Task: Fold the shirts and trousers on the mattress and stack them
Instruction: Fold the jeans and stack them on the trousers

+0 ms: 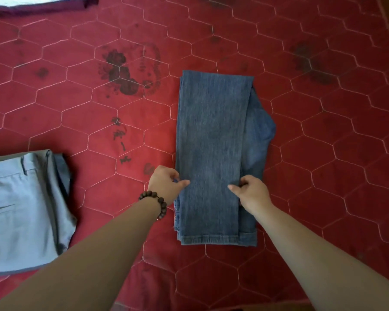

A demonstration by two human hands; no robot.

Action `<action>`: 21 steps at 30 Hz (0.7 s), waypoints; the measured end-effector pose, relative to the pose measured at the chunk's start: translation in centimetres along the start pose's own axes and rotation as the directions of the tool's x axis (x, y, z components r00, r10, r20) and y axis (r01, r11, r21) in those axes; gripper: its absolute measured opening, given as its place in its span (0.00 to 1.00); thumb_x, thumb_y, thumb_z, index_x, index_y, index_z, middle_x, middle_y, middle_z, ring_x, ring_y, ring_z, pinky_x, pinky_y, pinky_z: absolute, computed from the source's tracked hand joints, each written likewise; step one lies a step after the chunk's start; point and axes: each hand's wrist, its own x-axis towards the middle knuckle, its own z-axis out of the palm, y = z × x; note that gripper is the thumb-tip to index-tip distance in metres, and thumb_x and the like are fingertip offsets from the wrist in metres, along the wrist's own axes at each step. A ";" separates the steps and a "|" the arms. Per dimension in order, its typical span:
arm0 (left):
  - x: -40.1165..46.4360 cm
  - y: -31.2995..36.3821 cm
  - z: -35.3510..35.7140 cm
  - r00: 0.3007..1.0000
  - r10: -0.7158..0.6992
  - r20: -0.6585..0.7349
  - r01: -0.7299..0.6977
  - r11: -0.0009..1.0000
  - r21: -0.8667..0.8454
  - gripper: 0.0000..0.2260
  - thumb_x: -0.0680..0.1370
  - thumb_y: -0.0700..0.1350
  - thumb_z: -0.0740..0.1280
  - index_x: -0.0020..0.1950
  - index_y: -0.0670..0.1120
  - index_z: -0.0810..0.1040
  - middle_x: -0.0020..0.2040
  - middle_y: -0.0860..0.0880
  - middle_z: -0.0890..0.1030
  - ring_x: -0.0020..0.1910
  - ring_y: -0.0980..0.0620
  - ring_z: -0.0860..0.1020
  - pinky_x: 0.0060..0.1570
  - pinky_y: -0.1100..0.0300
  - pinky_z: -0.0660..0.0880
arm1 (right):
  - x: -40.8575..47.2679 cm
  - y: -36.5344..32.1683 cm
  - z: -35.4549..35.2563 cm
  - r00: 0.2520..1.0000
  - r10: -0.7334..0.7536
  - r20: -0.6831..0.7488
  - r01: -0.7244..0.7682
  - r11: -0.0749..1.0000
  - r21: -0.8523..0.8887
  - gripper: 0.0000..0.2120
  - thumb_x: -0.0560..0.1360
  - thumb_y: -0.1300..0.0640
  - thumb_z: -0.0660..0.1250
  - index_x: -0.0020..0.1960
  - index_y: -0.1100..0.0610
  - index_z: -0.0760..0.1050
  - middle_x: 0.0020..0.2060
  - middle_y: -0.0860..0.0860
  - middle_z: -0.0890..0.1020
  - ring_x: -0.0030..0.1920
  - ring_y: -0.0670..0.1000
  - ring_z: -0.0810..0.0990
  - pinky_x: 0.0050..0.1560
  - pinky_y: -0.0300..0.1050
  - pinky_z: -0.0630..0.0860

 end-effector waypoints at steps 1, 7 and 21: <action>-0.6 -0.2 0.1 1.000 -0.006 0.030 0.006 1.000 0.028 0.16 0.73 0.48 0.73 0.29 0.46 0.70 0.36 0.52 0.69 0.31 0.59 0.69 0.29 0.70 0.63 | -0.6 0.4 0.1 1.000 0.022 0.013 -0.022 0.999 0.039 0.09 0.73 0.54 0.72 0.40 0.56 0.74 0.35 0.50 0.80 0.40 0.52 0.80 0.41 0.50 0.78; -3.0 0.3 0.5 0.995 -0.070 -0.070 0.068 0.997 -0.038 0.06 0.75 0.44 0.71 0.47 0.42 0.79 0.49 0.45 0.78 0.45 0.50 0.77 0.48 0.59 0.75 | -2.7 0.9 0.5 0.995 -0.022 -0.098 0.019 0.999 -0.041 0.08 0.75 0.54 0.70 0.45 0.59 0.76 0.37 0.50 0.80 0.38 0.51 0.79 0.41 0.50 0.79; -7.4 -2.9 6.3 0.861 0.439 0.255 -0.492 0.600 0.630 0.29 0.81 0.59 0.45 0.79 0.47 0.51 0.79 0.49 0.49 0.78 0.50 0.45 0.76 0.47 0.47 | -6.2 6.8 3.9 0.836 -0.541 0.089 0.435 0.557 -0.707 0.27 0.82 0.44 0.46 0.78 0.55 0.54 0.77 0.52 0.55 0.78 0.52 0.51 0.76 0.60 0.52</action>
